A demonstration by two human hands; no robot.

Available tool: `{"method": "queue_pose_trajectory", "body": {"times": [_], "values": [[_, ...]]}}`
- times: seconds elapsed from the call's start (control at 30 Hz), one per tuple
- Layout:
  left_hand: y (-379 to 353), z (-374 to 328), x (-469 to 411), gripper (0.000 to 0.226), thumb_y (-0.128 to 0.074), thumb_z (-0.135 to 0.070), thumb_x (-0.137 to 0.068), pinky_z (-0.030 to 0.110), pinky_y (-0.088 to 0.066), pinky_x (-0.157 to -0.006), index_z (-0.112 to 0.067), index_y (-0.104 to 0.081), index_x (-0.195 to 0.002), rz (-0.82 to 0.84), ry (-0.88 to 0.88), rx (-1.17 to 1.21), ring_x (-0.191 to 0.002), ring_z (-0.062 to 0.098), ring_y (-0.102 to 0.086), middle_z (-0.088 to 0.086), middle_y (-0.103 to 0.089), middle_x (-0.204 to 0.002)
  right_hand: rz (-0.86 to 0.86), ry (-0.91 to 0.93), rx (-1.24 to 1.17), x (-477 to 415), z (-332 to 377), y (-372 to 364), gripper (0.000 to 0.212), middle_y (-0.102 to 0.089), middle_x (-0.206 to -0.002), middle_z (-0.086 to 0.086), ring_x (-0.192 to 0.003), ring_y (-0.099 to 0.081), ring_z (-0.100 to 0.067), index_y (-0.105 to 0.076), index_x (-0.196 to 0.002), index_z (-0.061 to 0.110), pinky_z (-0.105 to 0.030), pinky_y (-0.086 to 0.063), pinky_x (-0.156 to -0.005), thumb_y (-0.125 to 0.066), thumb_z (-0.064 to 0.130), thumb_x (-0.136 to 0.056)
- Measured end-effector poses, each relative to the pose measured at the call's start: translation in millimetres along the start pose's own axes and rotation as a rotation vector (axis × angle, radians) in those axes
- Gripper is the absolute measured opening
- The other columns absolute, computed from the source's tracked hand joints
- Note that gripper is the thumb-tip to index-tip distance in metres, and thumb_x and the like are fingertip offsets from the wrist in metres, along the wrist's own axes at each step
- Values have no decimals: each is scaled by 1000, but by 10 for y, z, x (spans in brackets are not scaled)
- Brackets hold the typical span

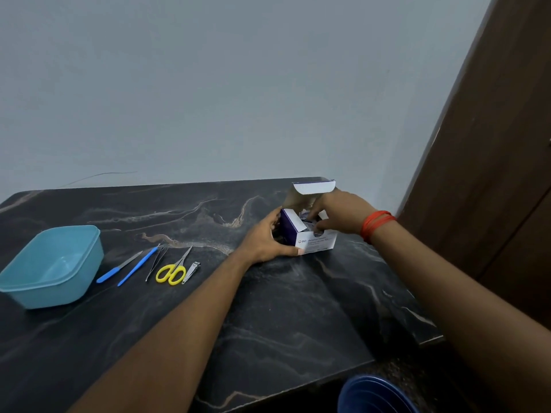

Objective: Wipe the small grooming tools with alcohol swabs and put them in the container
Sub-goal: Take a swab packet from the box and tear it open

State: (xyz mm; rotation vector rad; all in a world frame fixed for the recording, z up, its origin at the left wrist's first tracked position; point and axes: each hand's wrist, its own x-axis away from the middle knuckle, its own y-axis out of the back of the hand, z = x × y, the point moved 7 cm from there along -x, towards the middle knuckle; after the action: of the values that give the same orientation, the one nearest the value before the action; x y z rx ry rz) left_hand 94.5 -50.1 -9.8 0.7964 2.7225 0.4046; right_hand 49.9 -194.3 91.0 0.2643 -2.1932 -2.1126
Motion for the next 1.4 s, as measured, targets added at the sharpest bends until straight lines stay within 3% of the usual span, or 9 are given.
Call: {"method": "queue_pose_trajectory", "body": {"times": [0.1, 0.27, 0.37, 0.47, 0.63, 0.73, 0.93, 1.2, 1.4], "values": [[7, -9, 5, 111, -96, -16, -59, 18, -44, -99, -25, -34, -151, -6, 3, 2, -118, 1, -52, -25, -50, -122, 39, 48, 81, -30, 97, -29, 7, -69, -93, 6, -90, -62, -21, -72, -80, 27, -41, -57, -70, -71, 29, -73], [5, -32, 11, 110, -95, -17, -60, 14, -44, -96, -25, -34, -151, -4, -3, -5, -118, 1, -51, -21, -49, -126, 35, 81, 61, -39, 159, -23, 8, -69, -105, 6, -94, -62, -20, -76, -82, 26, -43, -57, -73, -69, 24, -79], [0, -28, 11, 111, -96, -18, -59, 21, -45, -103, -26, -34, -151, -3, -3, -7, -122, 4, -50, -21, -48, -126, -6, 49, -1, -50, 128, 39, 11, -72, -101, 5, -93, -63, -21, -78, -82, 26, -45, -57, -75, -69, 24, -77], [9, -14, 7, 112, -96, -19, -59, 21, -44, -104, -26, -34, -151, -4, -1, -9, -121, 3, -51, -19, -49, -128, -26, 26, -19, -48, 143, 68, 15, -74, -97, 5, -90, -66, -21, -79, -85, 28, -41, -56, -74, -65, 23, -82], [3, -14, 10, 113, -97, -23, -57, 23, -46, -104, -27, -34, -150, -2, -9, -13, -123, 5, -53, -16, -52, -132, 8, 24, 20, -17, 162, -10, 29, -67, -67, 12, -67, -61, -11, -60, -58, 36, -36, -54, -61, -57, 30, -87], [4, -8, 12, 113, -97, -21, -58, 24, -46, -105, -26, -33, -151, -3, 5, -9, -121, 3, -53, -17, -51, -131, -23, -21, 63, -9, 157, 0, 23, -67, -68, 11, -68, -62, -12, -70, -68, 28, -29, -48, -57, -56, 28, -86], [1, -7, 12, 111, -96, -18, -59, 21, -46, -102, -26, -34, -150, -8, 11, -6, -117, 2, -54, -19, -53, -128, -234, -111, -11, 59, 39, 98, 22, -75, -99, 5, -89, -67, -25, -76, -94, 27, -38, -56, -75, -54, 29, -91], [23, -19, 42, 125, -97, -50, -43, 33, -42, -112, -21, -34, -146, -47, 54, -62, -130, 7, -50, -6, -49, -149, -768, -61, -461, 684, 44, 513, 11, -65, -67, 13, -56, -55, -7, -73, -79, 18, -27, -48, -59, -65, 25, -81], [19, -86, 73, 110, -96, -44, -52, 20, -42, -99, -21, -39, -143, -71, 46, -136, -124, 6, -51, -5, -53, -144, -895, -71, -853, 793, -130, 795, 12, -60, -62, -9, -59, -47, -10, -70, -73, 7, -22, -39, -55, -66, 13, -82]]}}
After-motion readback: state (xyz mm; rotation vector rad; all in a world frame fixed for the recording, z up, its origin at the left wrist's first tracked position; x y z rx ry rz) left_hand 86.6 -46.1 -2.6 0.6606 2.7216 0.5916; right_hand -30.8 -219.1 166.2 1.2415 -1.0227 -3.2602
